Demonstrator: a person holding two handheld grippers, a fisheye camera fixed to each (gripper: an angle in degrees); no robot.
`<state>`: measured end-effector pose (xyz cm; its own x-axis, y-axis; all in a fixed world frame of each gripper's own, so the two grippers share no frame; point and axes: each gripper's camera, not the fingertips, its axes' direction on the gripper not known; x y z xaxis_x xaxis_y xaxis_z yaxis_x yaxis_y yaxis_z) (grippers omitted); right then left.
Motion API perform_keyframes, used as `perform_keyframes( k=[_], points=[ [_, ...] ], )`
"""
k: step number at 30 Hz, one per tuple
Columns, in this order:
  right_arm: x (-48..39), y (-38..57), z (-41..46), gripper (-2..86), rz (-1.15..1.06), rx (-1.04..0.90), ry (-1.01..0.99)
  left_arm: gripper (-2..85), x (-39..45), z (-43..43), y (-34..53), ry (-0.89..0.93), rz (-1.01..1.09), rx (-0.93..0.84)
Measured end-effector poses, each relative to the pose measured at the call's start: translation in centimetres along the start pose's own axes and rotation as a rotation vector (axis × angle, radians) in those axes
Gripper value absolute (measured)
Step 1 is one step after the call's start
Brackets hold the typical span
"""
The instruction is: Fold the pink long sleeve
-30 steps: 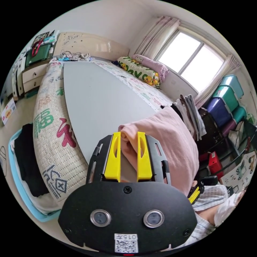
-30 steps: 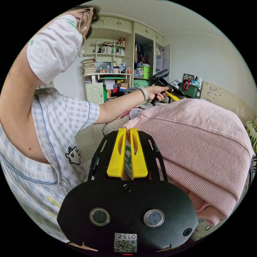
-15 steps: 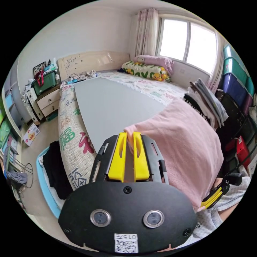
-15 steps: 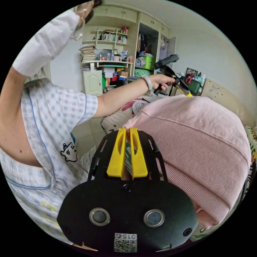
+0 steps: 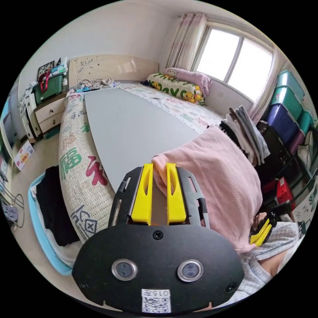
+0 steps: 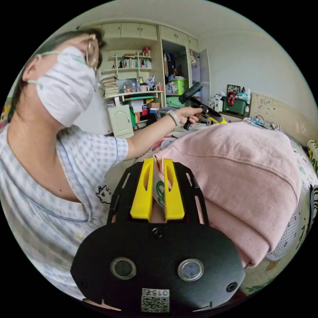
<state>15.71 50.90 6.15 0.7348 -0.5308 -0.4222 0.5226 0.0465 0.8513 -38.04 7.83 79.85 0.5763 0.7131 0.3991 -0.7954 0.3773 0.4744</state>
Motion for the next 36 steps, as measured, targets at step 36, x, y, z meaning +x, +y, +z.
perform_keyframes(
  k=[36],
  points=[
    [32.4, -25.2, 0.2, 11.5, 0.372, -0.386, -0.023, 20.3, -18.1, -2.0, 20.9, 0.441, -0.415, 0.168]
  ],
)
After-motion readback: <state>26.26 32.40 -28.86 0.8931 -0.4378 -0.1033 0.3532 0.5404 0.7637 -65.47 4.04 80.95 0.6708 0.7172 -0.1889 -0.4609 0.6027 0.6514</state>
